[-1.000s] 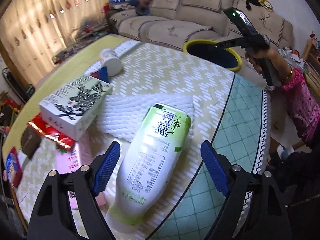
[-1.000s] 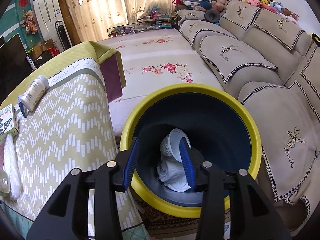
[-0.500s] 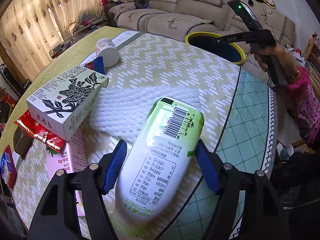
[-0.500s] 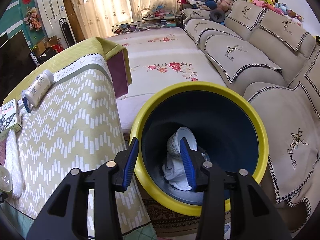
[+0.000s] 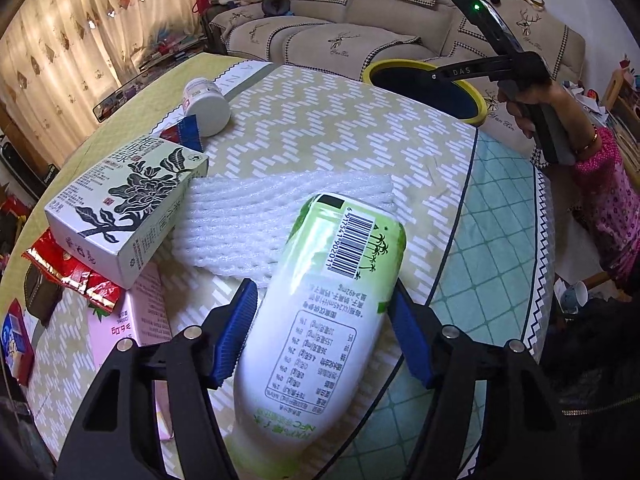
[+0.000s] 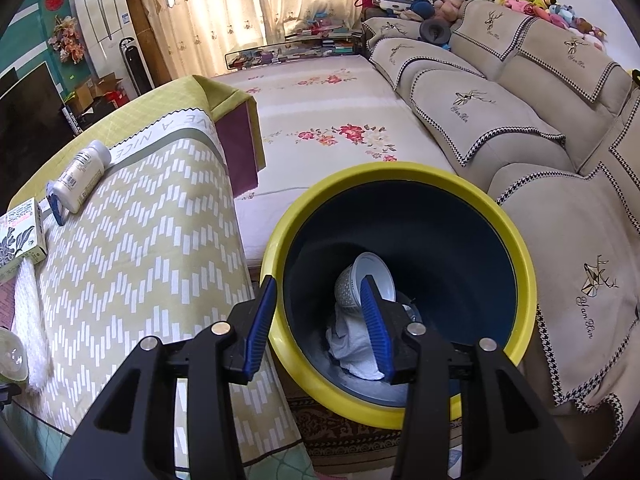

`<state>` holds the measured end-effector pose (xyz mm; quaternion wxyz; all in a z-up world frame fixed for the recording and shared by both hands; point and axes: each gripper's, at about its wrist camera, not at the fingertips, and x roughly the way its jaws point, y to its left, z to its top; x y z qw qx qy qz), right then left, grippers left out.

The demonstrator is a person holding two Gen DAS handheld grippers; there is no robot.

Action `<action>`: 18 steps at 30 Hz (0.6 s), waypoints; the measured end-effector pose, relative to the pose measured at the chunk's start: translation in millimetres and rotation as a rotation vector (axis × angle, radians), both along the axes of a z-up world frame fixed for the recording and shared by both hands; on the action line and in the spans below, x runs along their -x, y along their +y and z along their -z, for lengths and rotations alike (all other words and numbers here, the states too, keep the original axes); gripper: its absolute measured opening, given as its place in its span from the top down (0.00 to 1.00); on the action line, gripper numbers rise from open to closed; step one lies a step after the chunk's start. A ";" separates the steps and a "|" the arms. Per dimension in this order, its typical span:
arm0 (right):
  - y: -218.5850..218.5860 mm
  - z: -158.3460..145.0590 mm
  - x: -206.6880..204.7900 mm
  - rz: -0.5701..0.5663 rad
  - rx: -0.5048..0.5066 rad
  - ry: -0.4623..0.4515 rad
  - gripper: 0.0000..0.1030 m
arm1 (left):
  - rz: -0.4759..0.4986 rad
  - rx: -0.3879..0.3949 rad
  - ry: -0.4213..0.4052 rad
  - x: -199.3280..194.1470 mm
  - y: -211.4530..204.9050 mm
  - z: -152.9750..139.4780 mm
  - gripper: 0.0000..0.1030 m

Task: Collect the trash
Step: 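Grasp the green-and-white bottle with the left gripper and lift it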

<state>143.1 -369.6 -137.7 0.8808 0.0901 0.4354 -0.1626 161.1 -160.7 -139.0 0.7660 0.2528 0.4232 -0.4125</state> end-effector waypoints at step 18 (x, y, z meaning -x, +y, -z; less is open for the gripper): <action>-5.2 2.1 8.0 0.000 -0.024 -0.015 0.59 | -0.027 -0.007 -0.040 10.0 -14.0 -28.1 0.45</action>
